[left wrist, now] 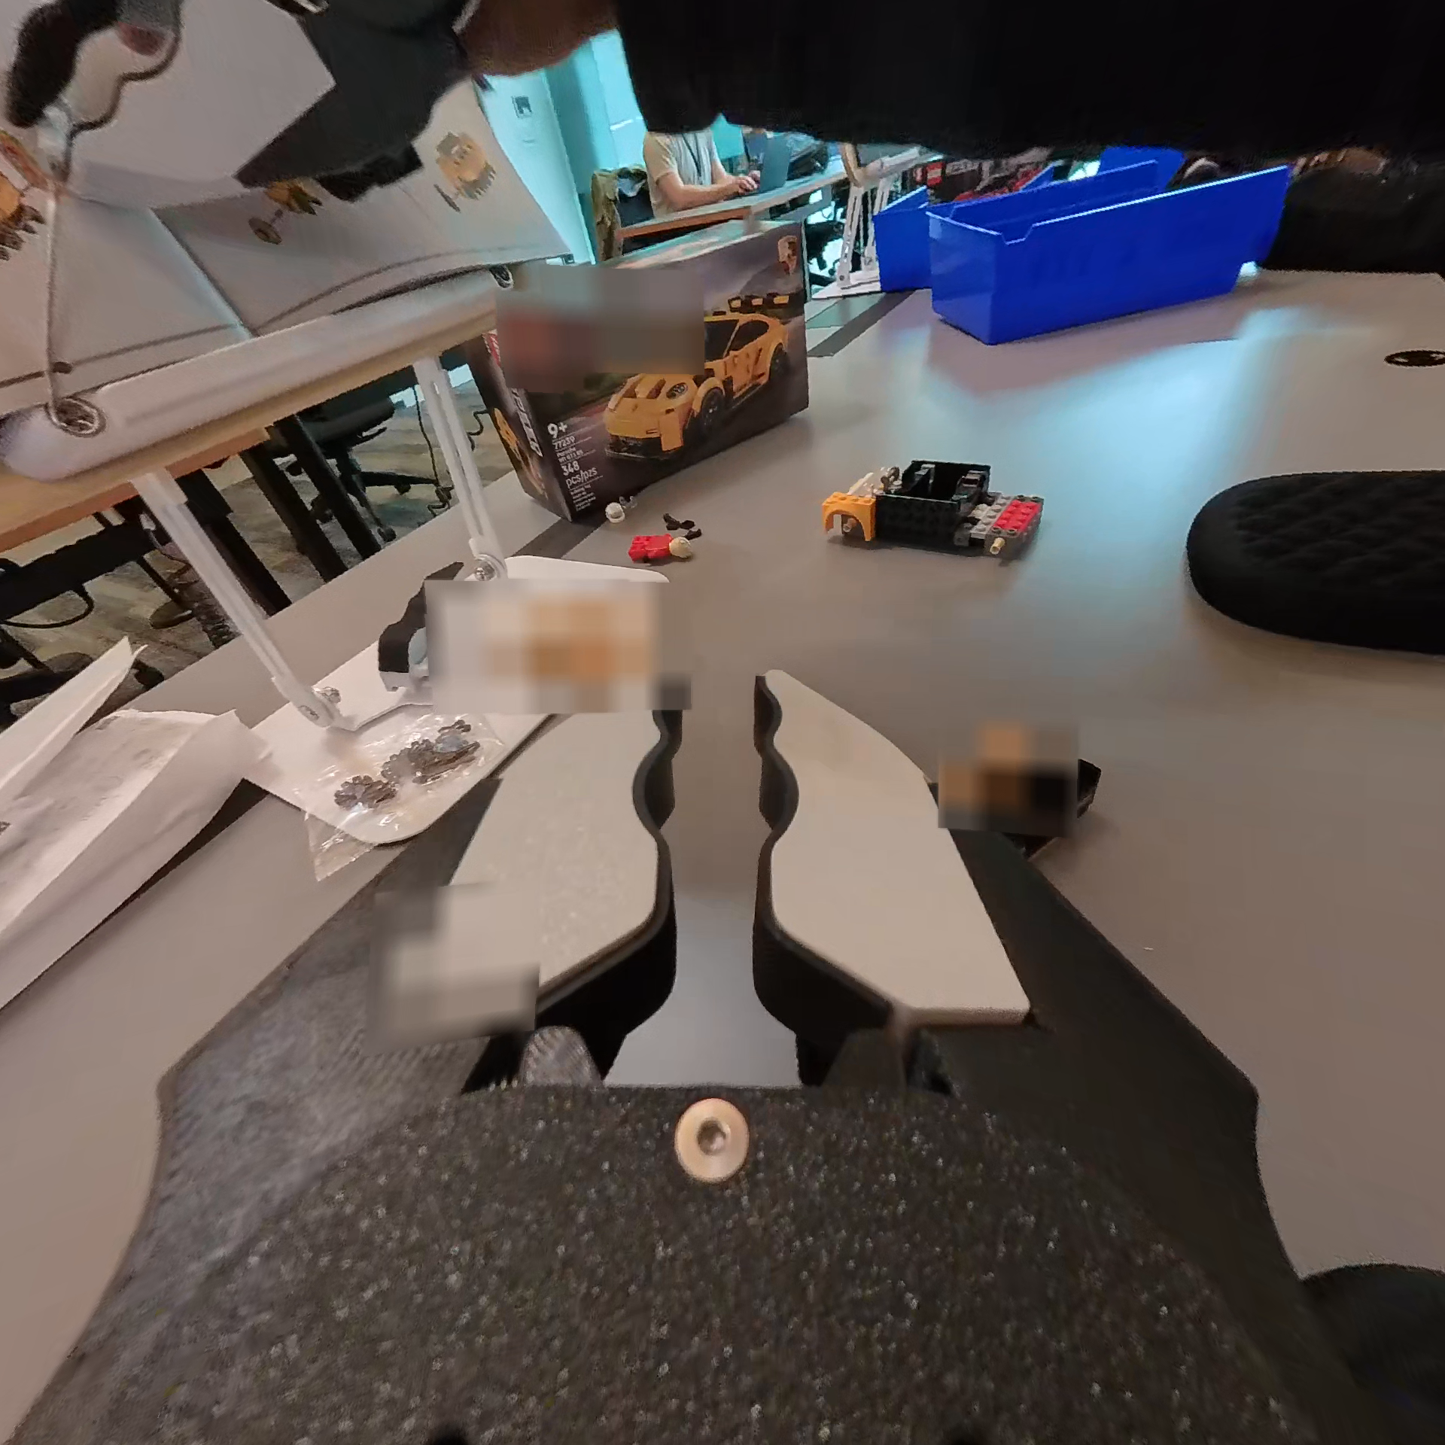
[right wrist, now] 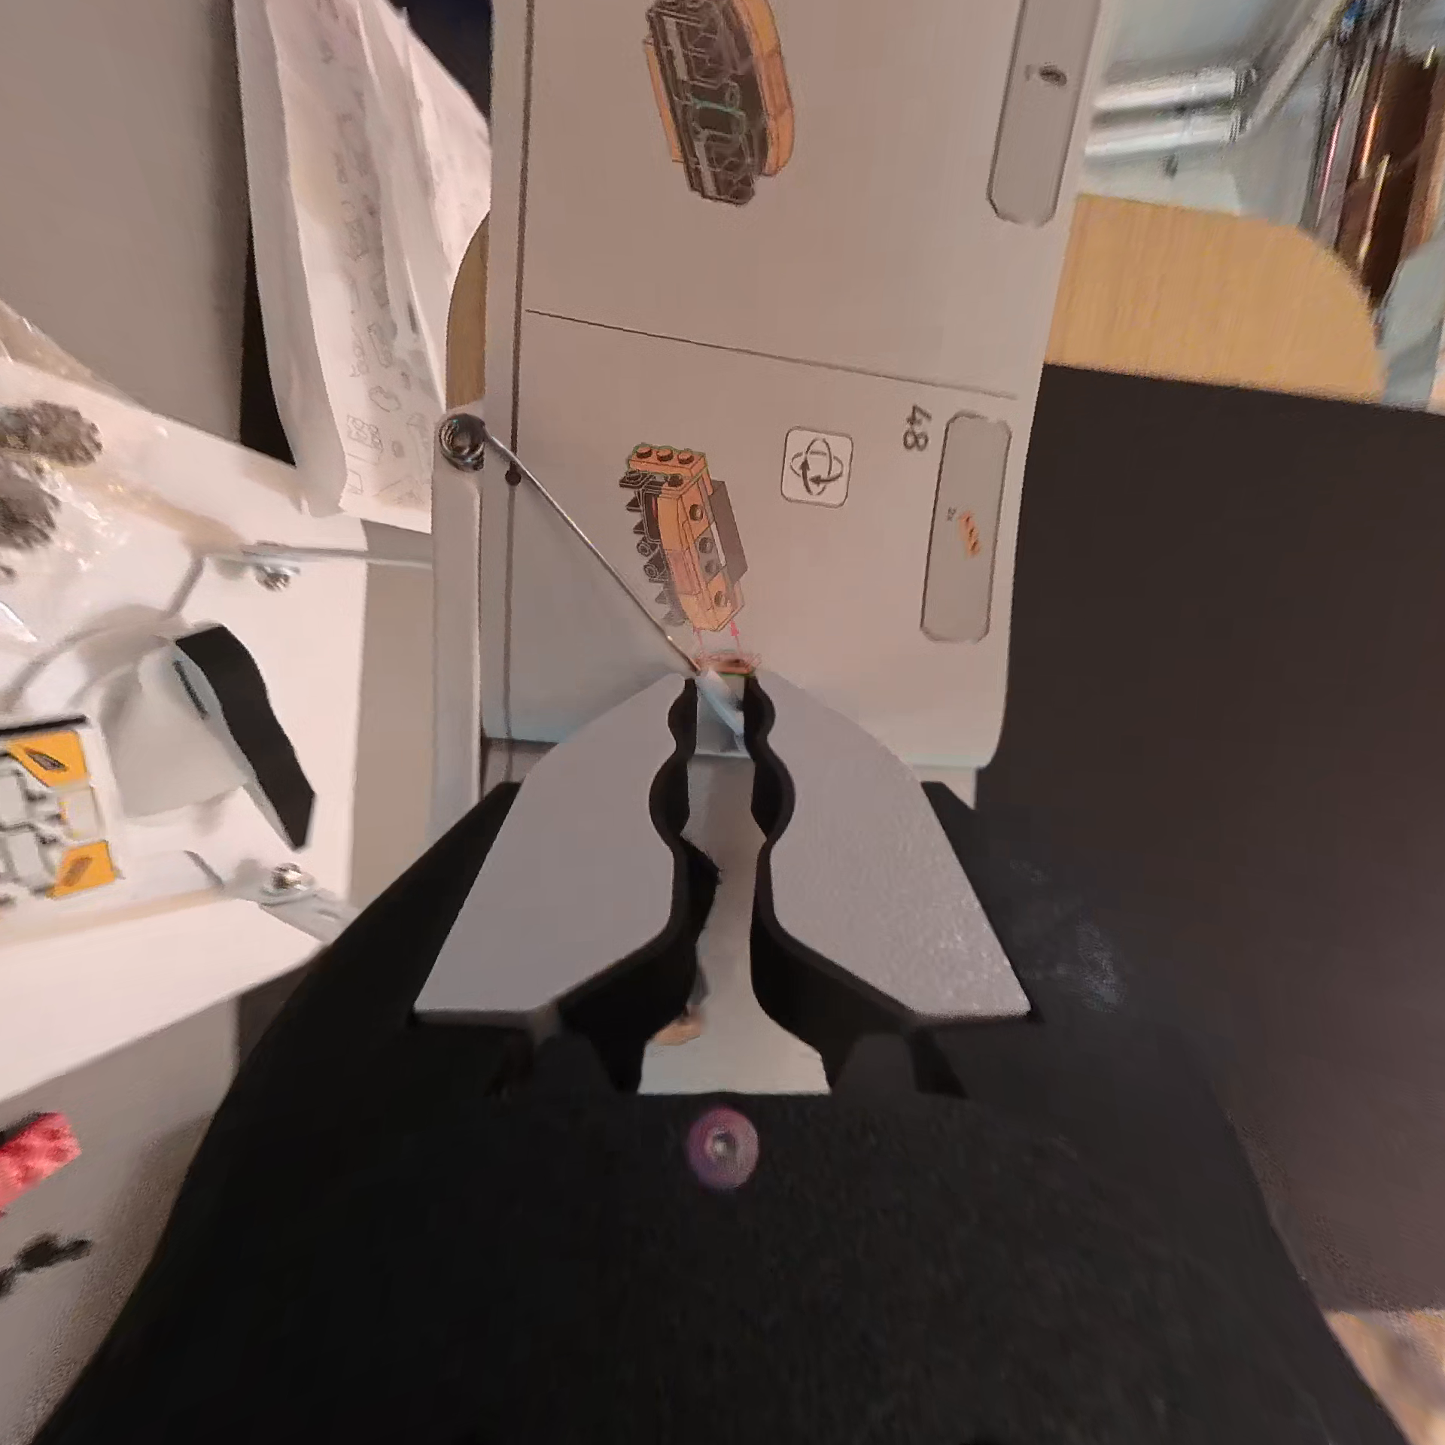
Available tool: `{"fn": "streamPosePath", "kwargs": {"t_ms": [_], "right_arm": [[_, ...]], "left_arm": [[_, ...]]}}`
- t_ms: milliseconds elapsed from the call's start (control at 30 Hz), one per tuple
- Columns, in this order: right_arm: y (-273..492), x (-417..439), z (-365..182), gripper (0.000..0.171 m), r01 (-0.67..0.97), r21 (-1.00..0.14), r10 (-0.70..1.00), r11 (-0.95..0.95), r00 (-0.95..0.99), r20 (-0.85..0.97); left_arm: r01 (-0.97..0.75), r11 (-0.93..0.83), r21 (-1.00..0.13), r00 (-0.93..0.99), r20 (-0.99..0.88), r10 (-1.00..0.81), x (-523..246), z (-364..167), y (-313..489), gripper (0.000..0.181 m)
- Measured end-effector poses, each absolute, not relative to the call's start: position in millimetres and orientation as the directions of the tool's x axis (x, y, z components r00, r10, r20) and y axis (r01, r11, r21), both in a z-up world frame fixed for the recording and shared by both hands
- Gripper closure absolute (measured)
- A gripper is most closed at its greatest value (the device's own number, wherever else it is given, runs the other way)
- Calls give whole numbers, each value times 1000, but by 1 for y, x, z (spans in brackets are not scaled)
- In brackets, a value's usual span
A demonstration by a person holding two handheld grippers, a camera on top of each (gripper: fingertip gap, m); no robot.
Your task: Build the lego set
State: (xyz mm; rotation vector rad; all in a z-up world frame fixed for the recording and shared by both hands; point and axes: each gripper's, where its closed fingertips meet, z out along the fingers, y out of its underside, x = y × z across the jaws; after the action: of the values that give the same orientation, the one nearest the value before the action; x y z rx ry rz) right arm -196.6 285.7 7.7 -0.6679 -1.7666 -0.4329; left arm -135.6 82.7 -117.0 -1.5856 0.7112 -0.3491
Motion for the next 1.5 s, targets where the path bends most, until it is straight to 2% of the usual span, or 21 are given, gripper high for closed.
{"fn": "streamPosePath", "kwargs": {"t_ms": [133, 233, 567, 633, 733, 800, 867, 967, 1033, 1133, 1267, 1367, 1500], "right_arm": [[287, -188, 0, 159, 681, -322, 450, 658, -12, 893], [287, -185, -4, 158, 660, -456, 546, 597, 83, 834], [286, -185, -4, 157, 622, -567, 626, 539, 154, 764], [282, -184, -2, 149, 599, -577, 636, 556, 140, 759], [268, -174, 16, 138, 524, -636, 659, 566, 176, 731], [253, -157, 29, 137, 444, -720, 705, 534, 236, 669], [233, -135, 34, 138, 327, -823, 781, 464, 288, 554], [201, -97, 29, 143, 84, -963, 906, 257, 326, 270], [189, -73, 10, 151, 4, -990, 927, 139, 351, 132], [181, -44, -25, 170, -13, -997, 887, 76, 457, 61], [177, -32, -49, 171, 2, -998, 853, 59, 520, 52], [180, -33, -54, 171, -18, -1000, 857, 25, 516, 12], [181, -37, -76, 171, 45, -999, 859, 17, 510, 38]], "left_arm": [[-232, -18, -972, 765, -171, -621, -137, -119, 84, 165], [-235, -26, -972, 763, -167, -625, -136, -122, 84, 166], [-234, -41, -971, 758, -156, -634, -135, -125, 85, 166], [-234, -43, -971, 757, -154, -635, -135, -125, 85, 166], [-230, -47, -972, 757, -149, -636, -135, -125, 85, 166], [-222, -50, -974, 759, -140, -636, -136, -125, 85, 166], [-201, -57, -978, 763, -120, -635, -138, -124, 85, 167], [-158, -70, -985, 779, -81, -622, -143, -121, 86, 176], [-131, -50, -990, 804, -77, -590, -150, -114, 88, 181], [-110, -9, -994, 852, -89, -516, -164, -104, 91, 181], [-90, 23, -996, 913, -92, -397, -184, -97, 98, 181], [-86, 29, -996, 932, -91, -352, -192, -94, 100, 181], [-96, 32, -995, 942, -101, -321, -196, -93, 100, 181]]}}
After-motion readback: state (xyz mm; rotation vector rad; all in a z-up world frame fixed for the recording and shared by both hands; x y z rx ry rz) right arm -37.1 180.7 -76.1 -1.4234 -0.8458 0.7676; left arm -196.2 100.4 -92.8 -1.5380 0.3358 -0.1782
